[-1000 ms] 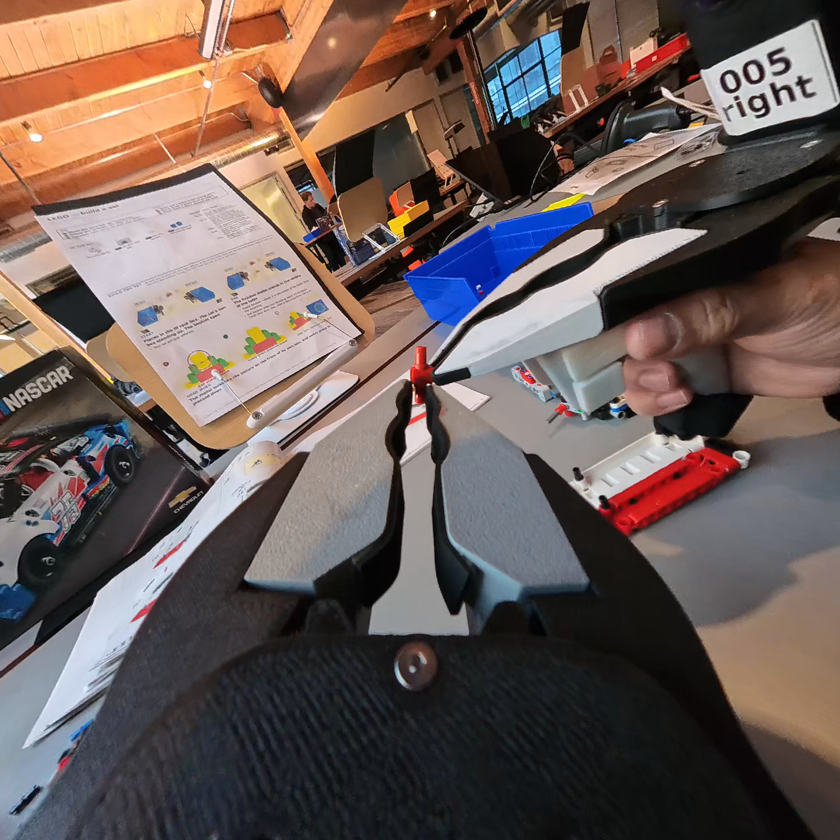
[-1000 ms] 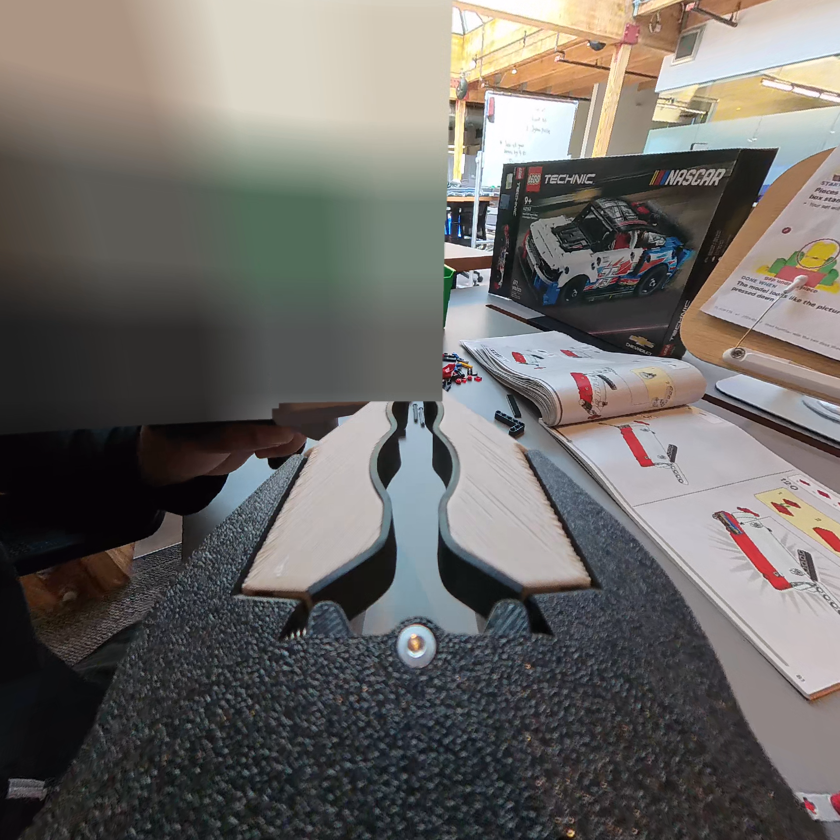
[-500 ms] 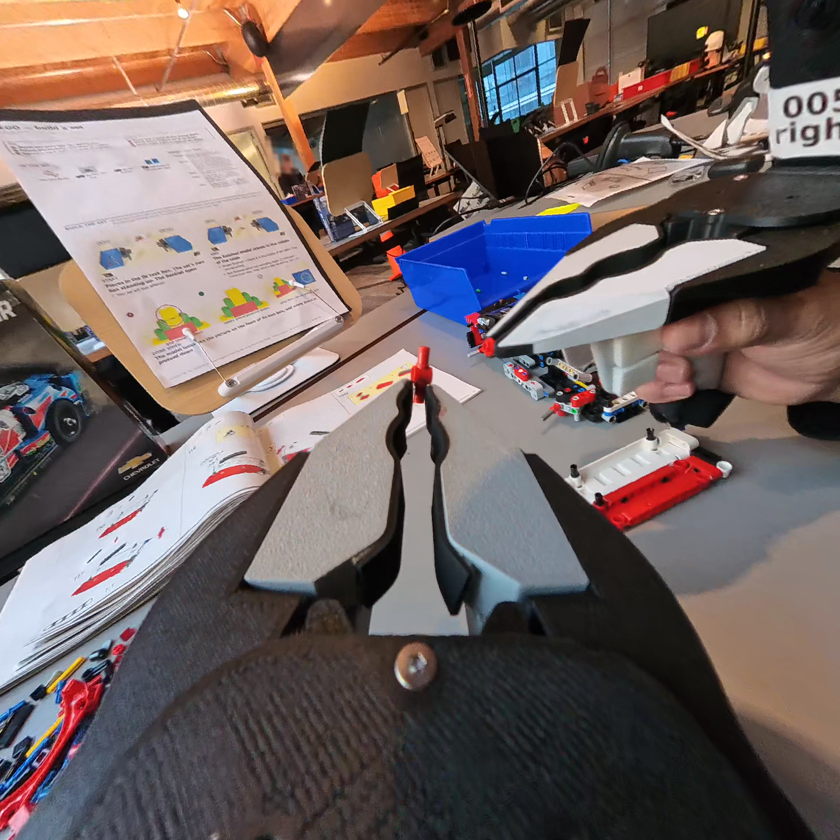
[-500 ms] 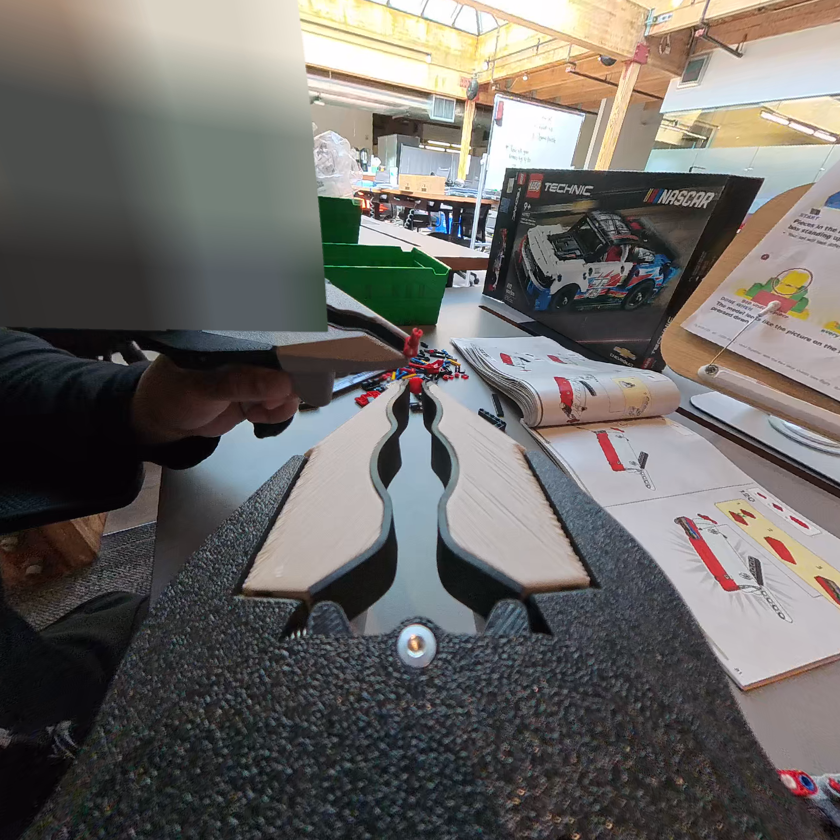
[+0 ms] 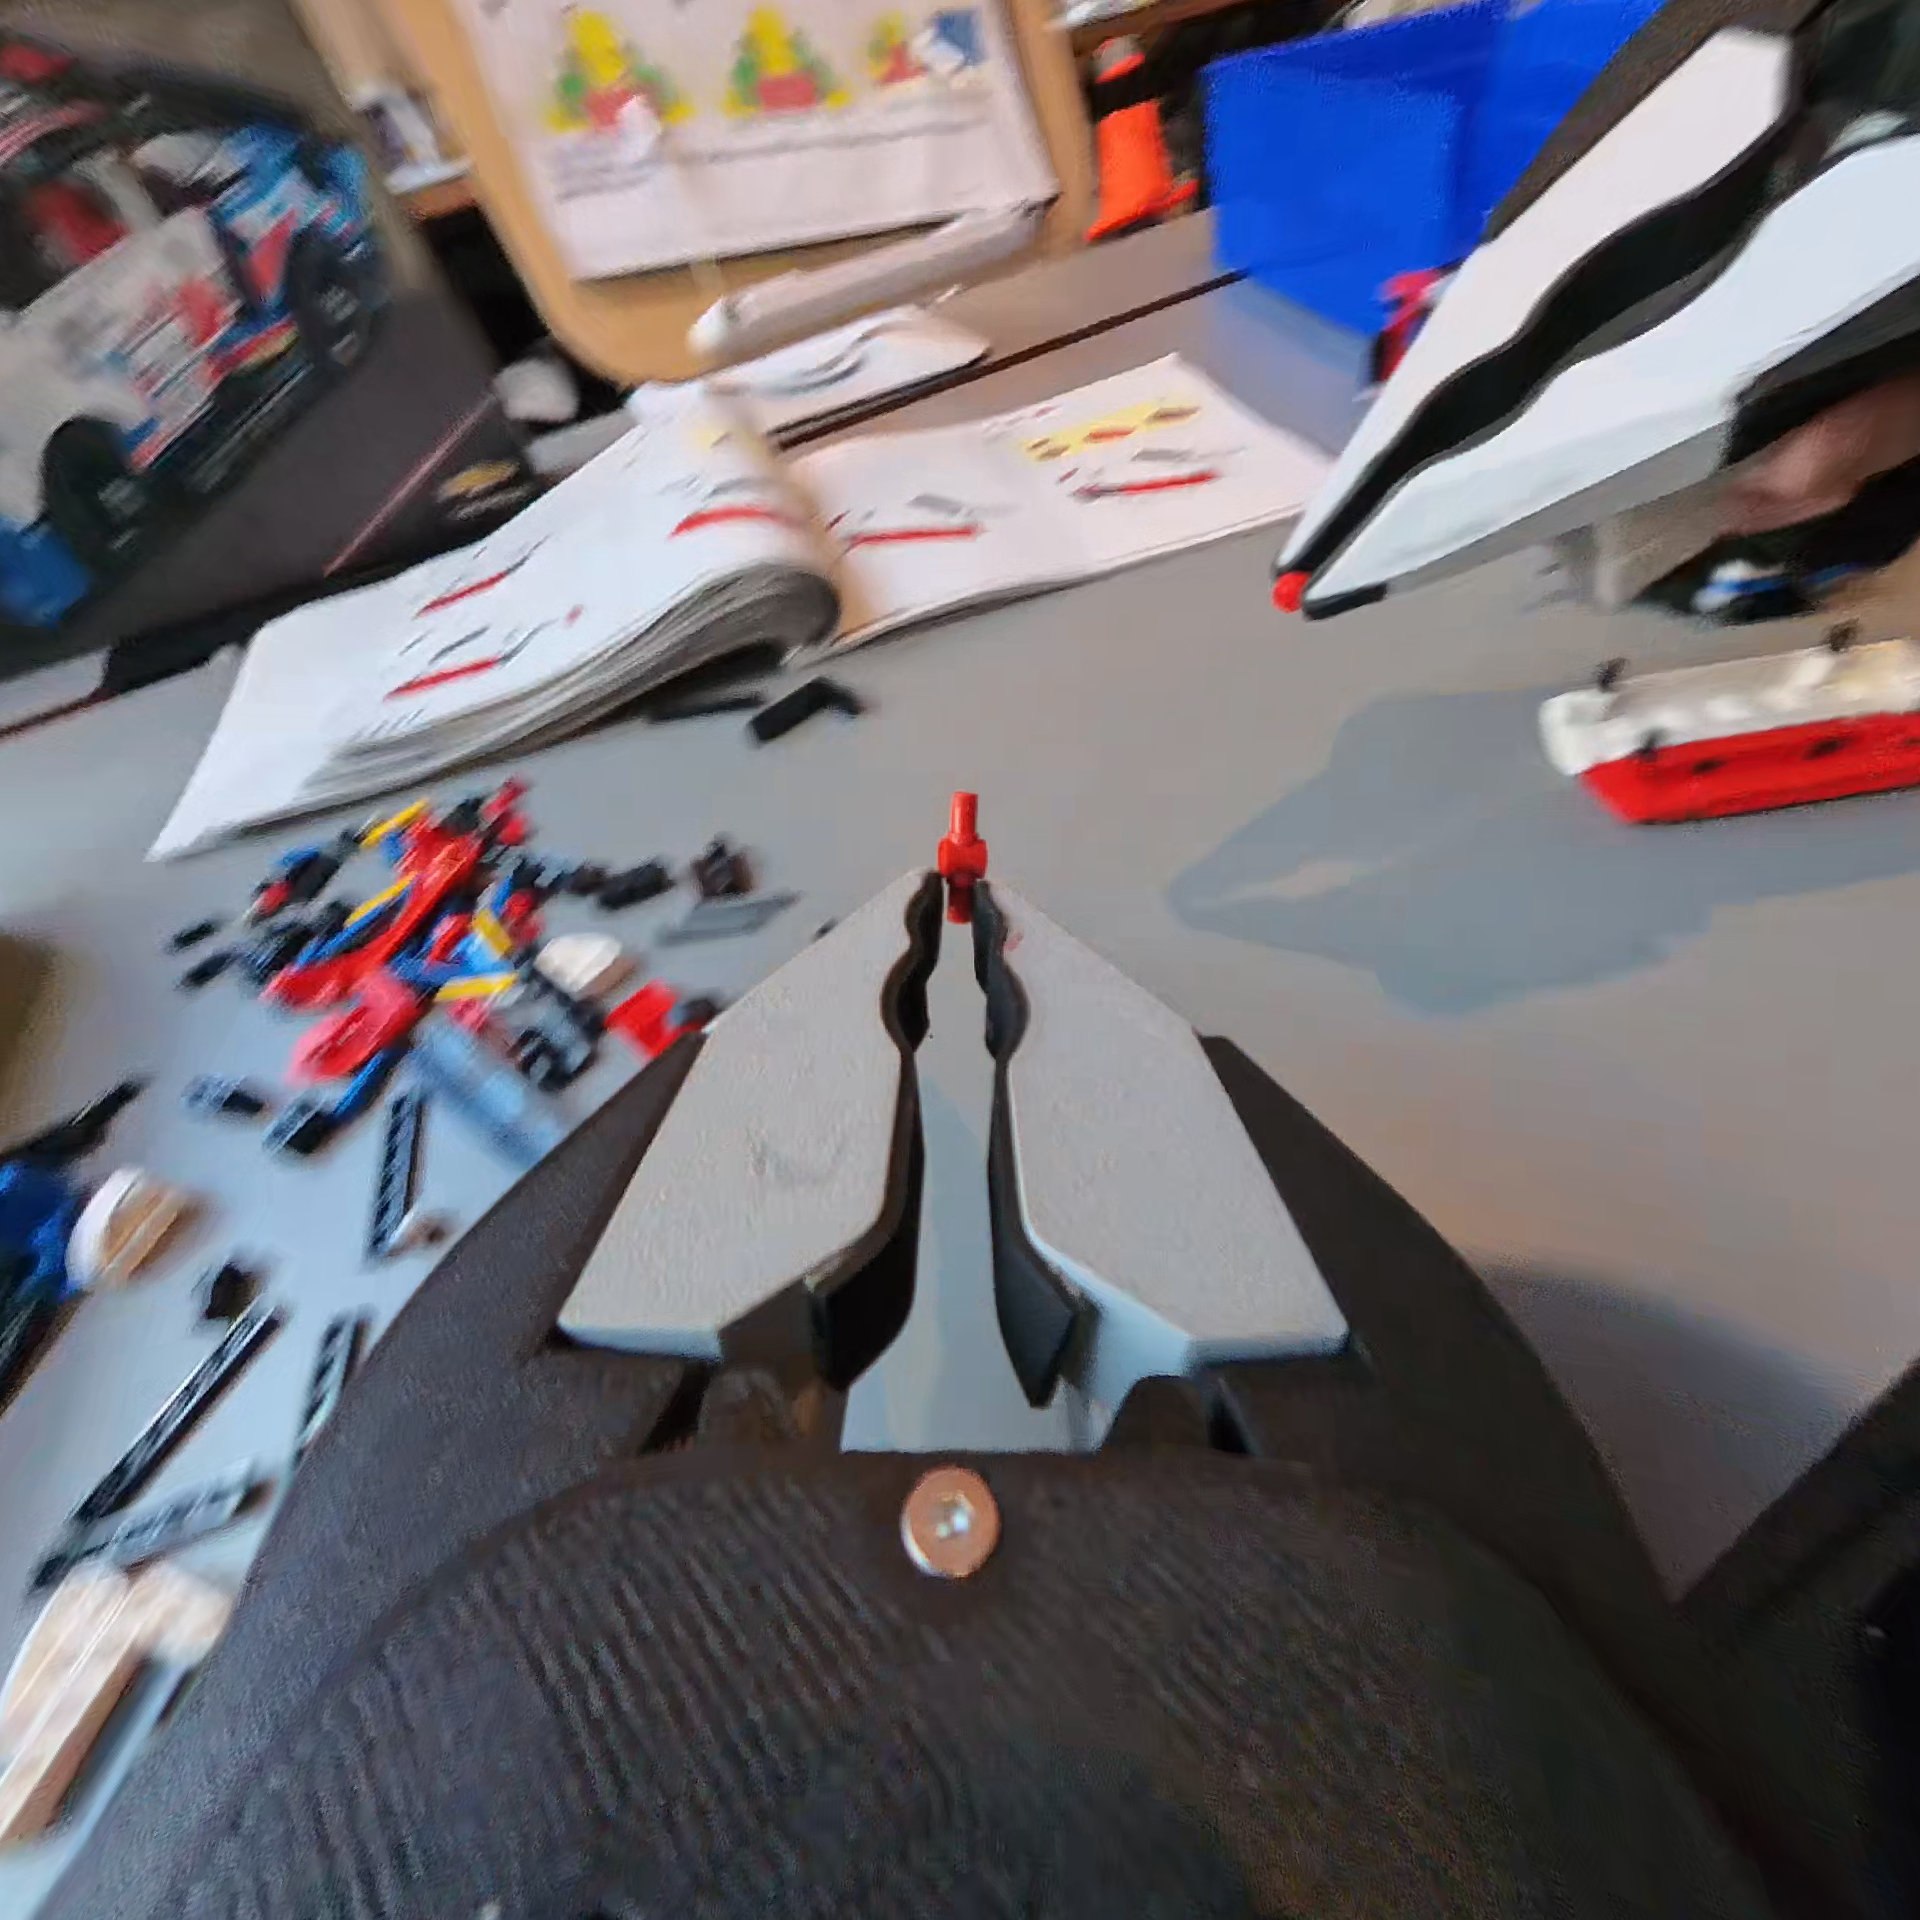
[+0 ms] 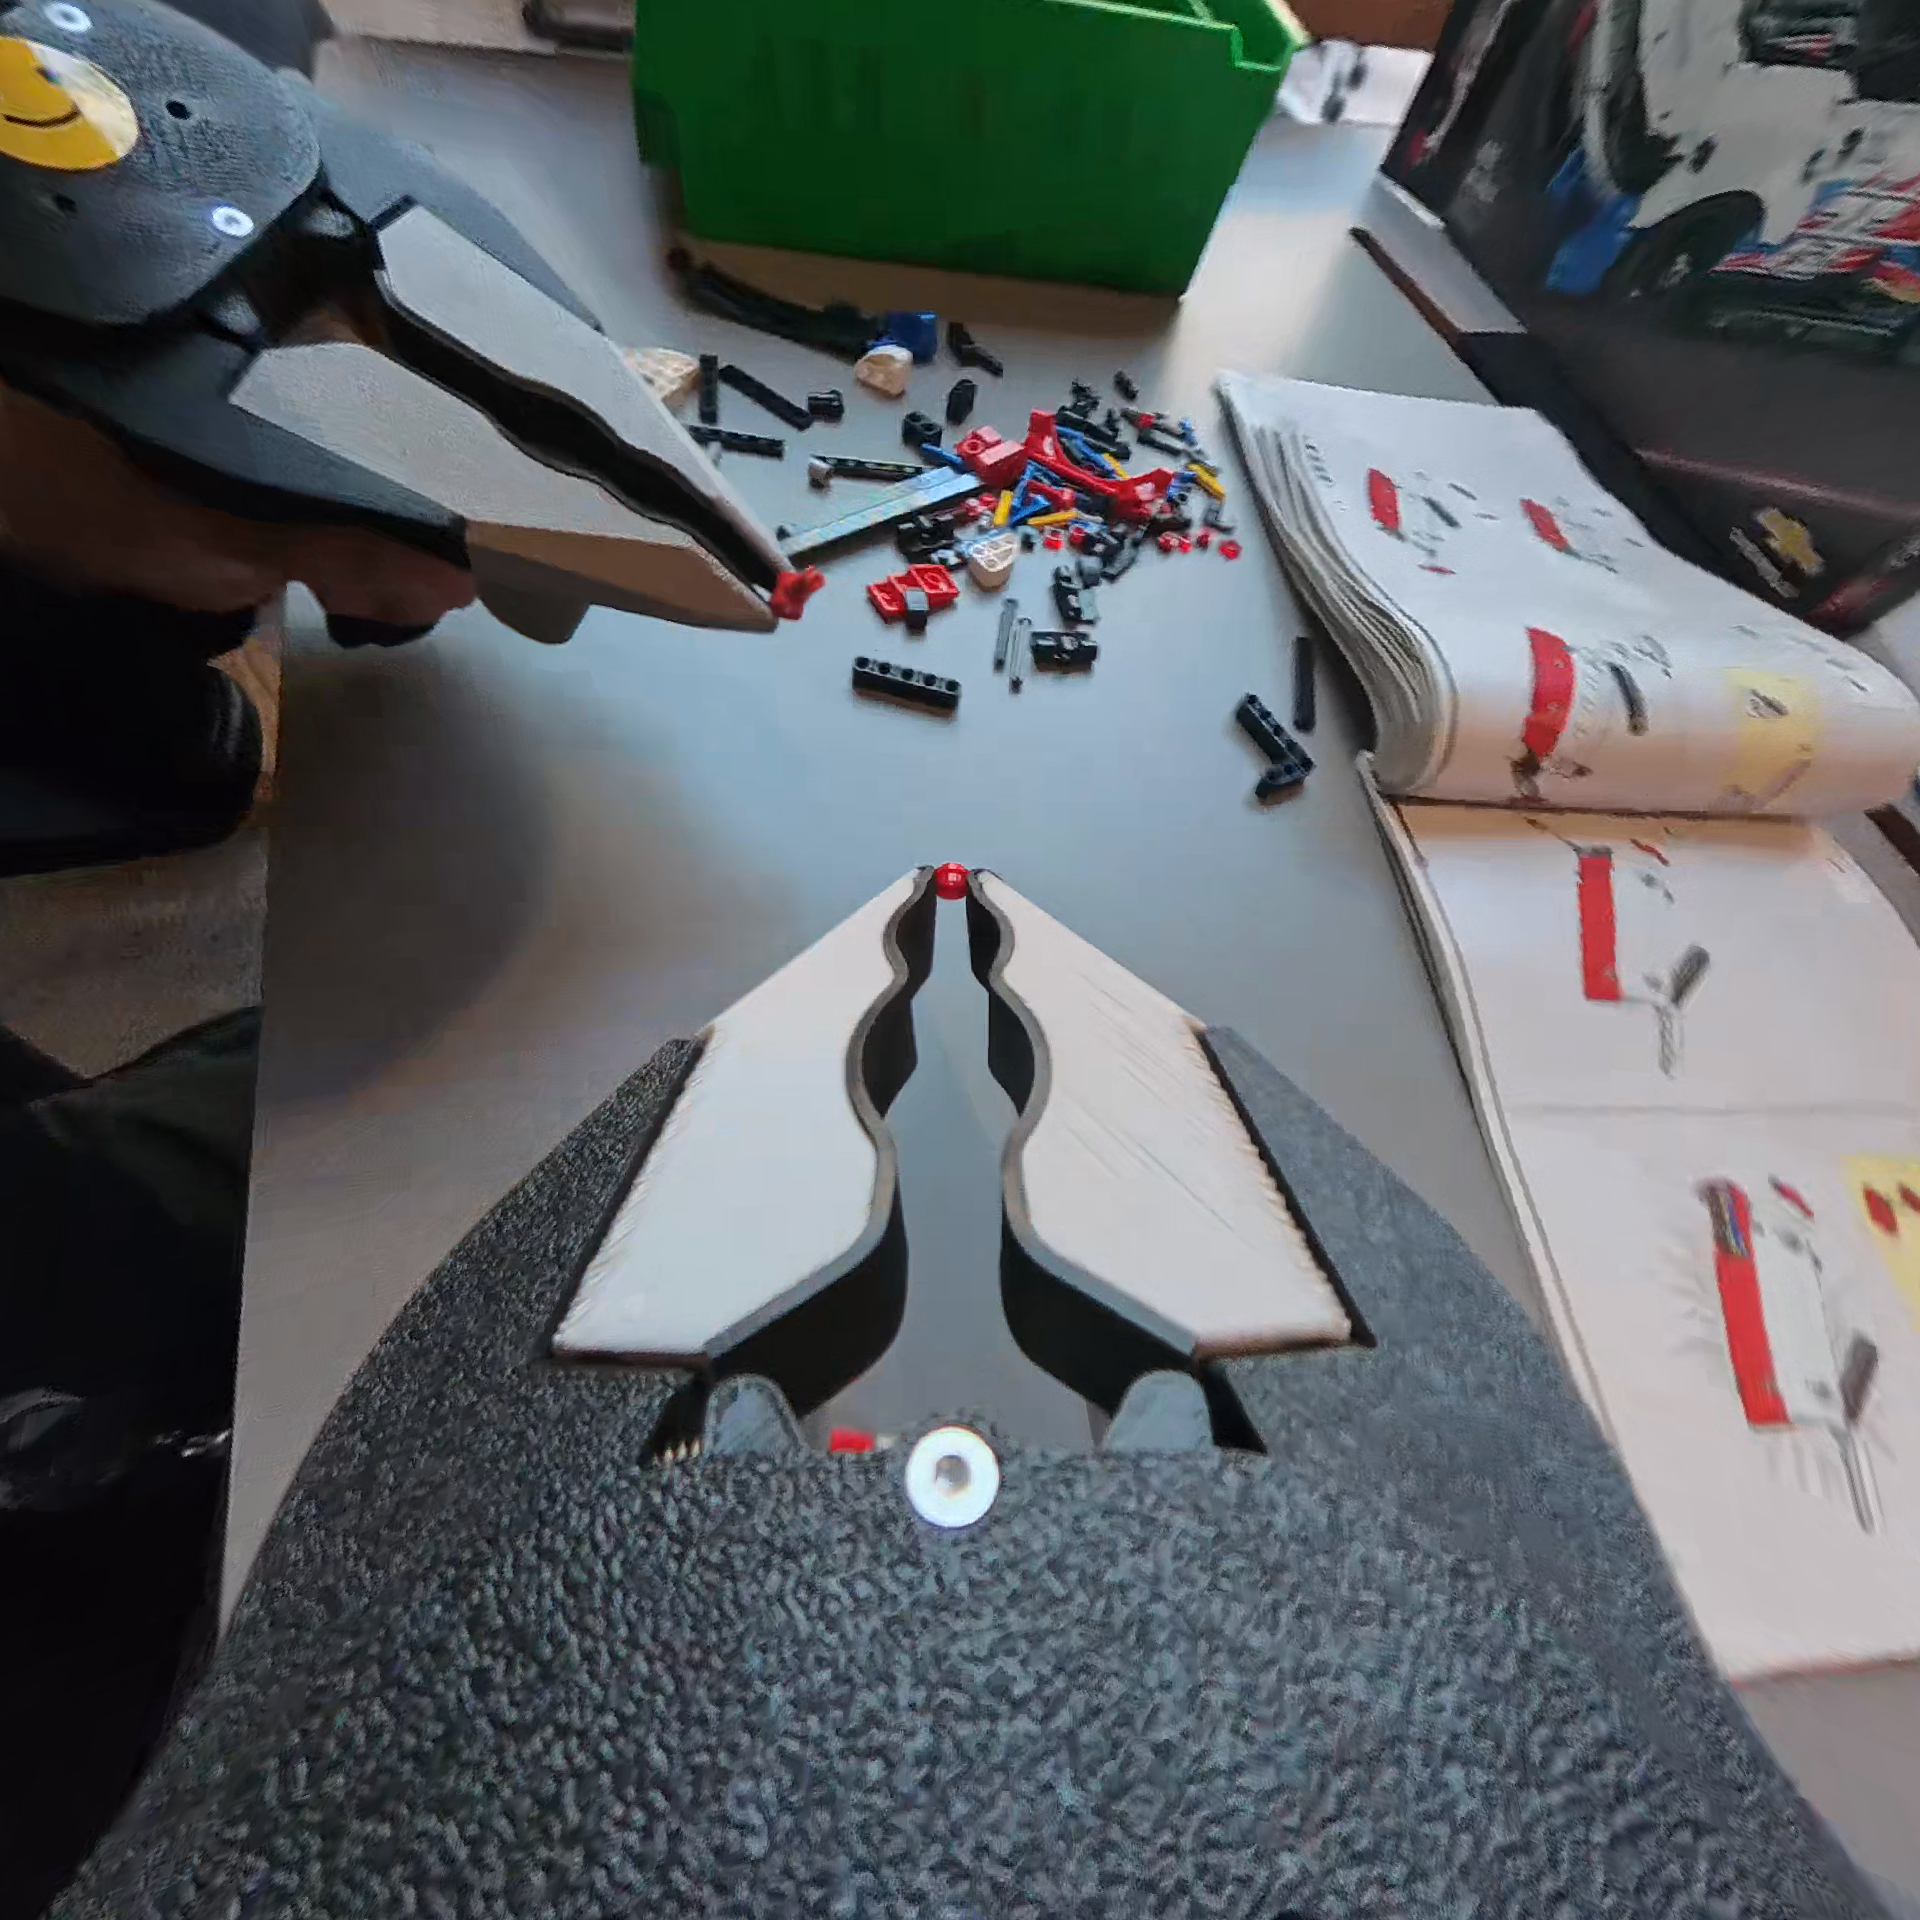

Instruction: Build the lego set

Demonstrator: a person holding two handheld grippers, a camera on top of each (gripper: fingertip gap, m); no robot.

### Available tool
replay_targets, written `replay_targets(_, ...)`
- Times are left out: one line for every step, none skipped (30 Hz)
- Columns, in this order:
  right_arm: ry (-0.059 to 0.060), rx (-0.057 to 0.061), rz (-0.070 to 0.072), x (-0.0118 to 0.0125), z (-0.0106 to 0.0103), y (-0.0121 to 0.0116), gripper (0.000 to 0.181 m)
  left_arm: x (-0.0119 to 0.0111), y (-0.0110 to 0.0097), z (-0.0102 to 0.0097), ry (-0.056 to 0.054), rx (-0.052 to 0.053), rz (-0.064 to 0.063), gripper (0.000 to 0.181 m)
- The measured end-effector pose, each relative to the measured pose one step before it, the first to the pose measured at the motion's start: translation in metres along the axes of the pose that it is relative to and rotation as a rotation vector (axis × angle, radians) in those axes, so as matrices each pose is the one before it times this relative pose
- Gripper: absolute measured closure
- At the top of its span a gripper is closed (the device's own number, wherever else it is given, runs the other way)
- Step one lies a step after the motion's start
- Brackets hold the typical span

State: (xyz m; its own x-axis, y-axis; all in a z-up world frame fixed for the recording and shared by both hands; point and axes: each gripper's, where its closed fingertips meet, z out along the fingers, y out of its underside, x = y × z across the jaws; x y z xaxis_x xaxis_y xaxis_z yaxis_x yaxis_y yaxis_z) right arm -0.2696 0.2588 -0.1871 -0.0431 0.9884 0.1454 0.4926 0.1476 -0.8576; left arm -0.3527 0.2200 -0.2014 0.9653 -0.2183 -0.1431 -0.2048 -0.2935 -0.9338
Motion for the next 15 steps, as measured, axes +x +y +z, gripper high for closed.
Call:
replay_targets(-0.0328,-0.0217,-0.0211,-0.00335,0.0132,-0.00516,0.176,-0.01107,0.00831,-0.00496,-0.0303,-0.0232,-0.0262,0.179)
replay_targets(-0.0269,-0.0199,-0.019,-0.00174,0.01506,-0.00508,0.176,-0.00769,0.00343,-0.00493,-0.0105,-0.0023,-0.0402,0.179)
replay_targets(-0.0274,-0.0212,-0.0181,-0.0011,0.01638,-0.00392,0.176,-0.00575,0.00024,-0.00456,-0.0026,0.0118,-0.0351,0.179)
replay_targets(-0.0311,-0.0278,-0.0165,-0.00085,0.0173,-0.00173,0.176,-0.00554,0.00149,-0.00335,-0.0074,0.0001,-0.0274,0.179)
replay_targets(-0.0263,-0.0311,-0.0134,0.00009,0.01688,0.00004,0.176,-0.00407,0.00137,-0.0028,-0.0022,-0.0014,-0.0257,0.179)
replay_targets(-0.03,-0.0337,-0.011,-0.00086,0.01586,0.00133,0.175,-0.00287,0.0006,-0.00303,0.0043,0.0046,-0.0293,0.179)
replay_targets(-0.0387,-0.0342,-0.0121,-0.00298,0.01432,0.0024,0.175,-0.00253,0.00057,-0.00307,0.0051,0.0053,-0.0255,0.179)
replay_targets(-0.0302,-0.0321,-0.016,-0.00238,0.01248,0.00347,0.175,-0.00292,0.00059,-0.00307,0.0006,0.0034,-0.0164,0.179)
replay_targets(-0.0165,-0.0334,-0.0195,-0.00124,0.01028,0.00488,0.173,-0.00281,0.0007,-0.00292,-0.0026,0.0011,-0.0061,0.179)
replay_targets(-0.01,-0.0217,-0.0183,-0.00077,0.00643,0.00366,0.169,-0.00324,0.00072,-0.0028,-0.0064,0.0007,-0.0009,0.179)
replay_targets(-0.0033,0.0153,-0.0052,0.00018,0.00065,-0.00224,0.172,-0.00234,0.00057,-0.00249,-0.0035,0.0014,-0.0013,0.179)
replay_targets(0.0077,0.0175,0.0079,0.00251,-0.00201,-0.00325,0.168,-0.00127,0.00004,-0.00212,0.001,0.004,-0.0037,0.179)
replay_targets(-0.0012,0.0014,0.0054,0.0015,-0.00175,-0.00026,0.167,-0.00061,-0.00006,-0.00147,0.0022,0.004,-0.0046,0.179)
replay_targets(-0.0118,0.0002,0.0048,-0.00069,-0.00074,0.0008,0.164,-0.00018,-0.00029,-0.00076,0.0032,0.0032,-0.0039,0.179)
replay_targets(-0.0189,-0.0099,-0.0002,-0.00275,0.00034,0.00271,0.161,0.0004,-0.00022,-0.0001,0.0046,0.0019,-0.0019,0.179)
